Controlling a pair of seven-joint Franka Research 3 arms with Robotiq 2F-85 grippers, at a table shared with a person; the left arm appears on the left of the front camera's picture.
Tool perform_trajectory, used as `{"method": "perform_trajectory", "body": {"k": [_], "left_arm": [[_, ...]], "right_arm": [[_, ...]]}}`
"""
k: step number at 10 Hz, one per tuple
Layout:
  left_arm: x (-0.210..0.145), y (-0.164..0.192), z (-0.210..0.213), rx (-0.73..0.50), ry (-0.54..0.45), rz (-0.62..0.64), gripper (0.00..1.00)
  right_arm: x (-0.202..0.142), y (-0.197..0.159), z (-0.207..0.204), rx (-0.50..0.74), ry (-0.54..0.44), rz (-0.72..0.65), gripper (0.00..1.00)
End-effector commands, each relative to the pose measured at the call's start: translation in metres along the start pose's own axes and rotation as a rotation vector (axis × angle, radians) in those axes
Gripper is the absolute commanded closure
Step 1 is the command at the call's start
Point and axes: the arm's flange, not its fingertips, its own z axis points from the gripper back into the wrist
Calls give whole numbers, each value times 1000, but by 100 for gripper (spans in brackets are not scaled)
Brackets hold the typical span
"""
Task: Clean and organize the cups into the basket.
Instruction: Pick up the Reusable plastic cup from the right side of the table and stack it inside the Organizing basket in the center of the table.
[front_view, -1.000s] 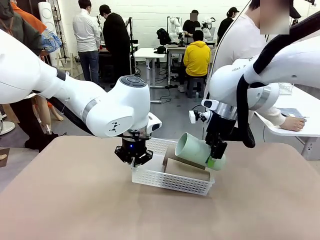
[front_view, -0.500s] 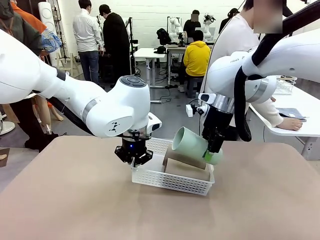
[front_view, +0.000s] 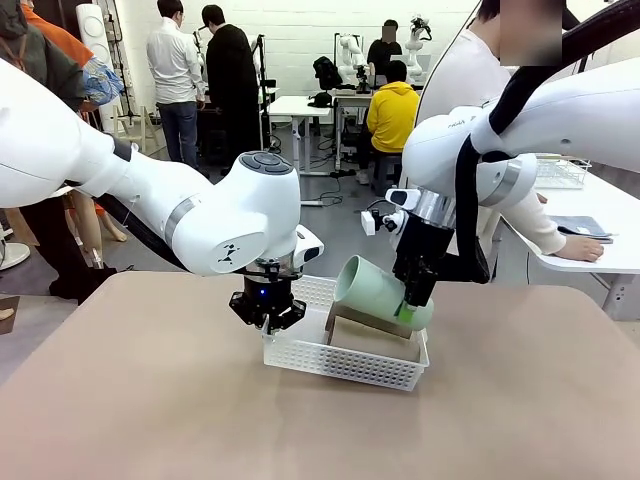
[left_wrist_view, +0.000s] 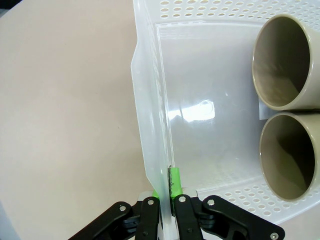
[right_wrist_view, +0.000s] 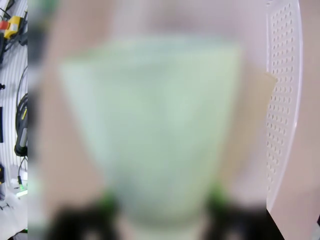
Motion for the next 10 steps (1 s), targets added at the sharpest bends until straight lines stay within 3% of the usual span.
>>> {"method": "perform_trajectory", "body": {"k": [1, 4, 5, 10], "left_arm": [[0, -1, 0, 1, -3, -2, 100], [0, -1, 0, 1, -3, -2, 100], [0, -1, 0, 1, -3, -2, 100], [0, -1, 0, 1, -3, -2, 100]], "right_arm": [[0, -9, -3, 35, -32, 16, 19], [-2, -11, -6, 49, -47, 39, 19], [-1, -11, -5, 43, -67, 51, 1], [-2, -5, 4, 28, -71, 43, 0]]}}
